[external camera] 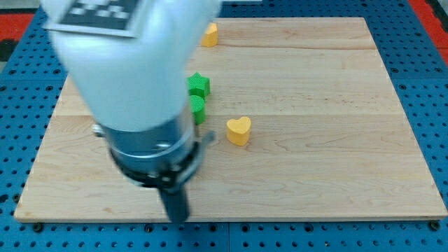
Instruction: Move the yellow heart slightly to the top
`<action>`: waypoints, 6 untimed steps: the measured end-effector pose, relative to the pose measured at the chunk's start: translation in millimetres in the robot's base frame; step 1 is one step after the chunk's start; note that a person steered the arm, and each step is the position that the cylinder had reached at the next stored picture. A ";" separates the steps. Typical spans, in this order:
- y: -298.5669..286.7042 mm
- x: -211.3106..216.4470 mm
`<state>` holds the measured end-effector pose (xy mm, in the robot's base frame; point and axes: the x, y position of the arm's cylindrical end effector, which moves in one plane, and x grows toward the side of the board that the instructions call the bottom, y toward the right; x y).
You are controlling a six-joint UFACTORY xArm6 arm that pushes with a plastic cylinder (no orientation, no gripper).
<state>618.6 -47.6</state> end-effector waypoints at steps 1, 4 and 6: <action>57.0 -0.8; 74.8 -3.4; 74.6 -69.2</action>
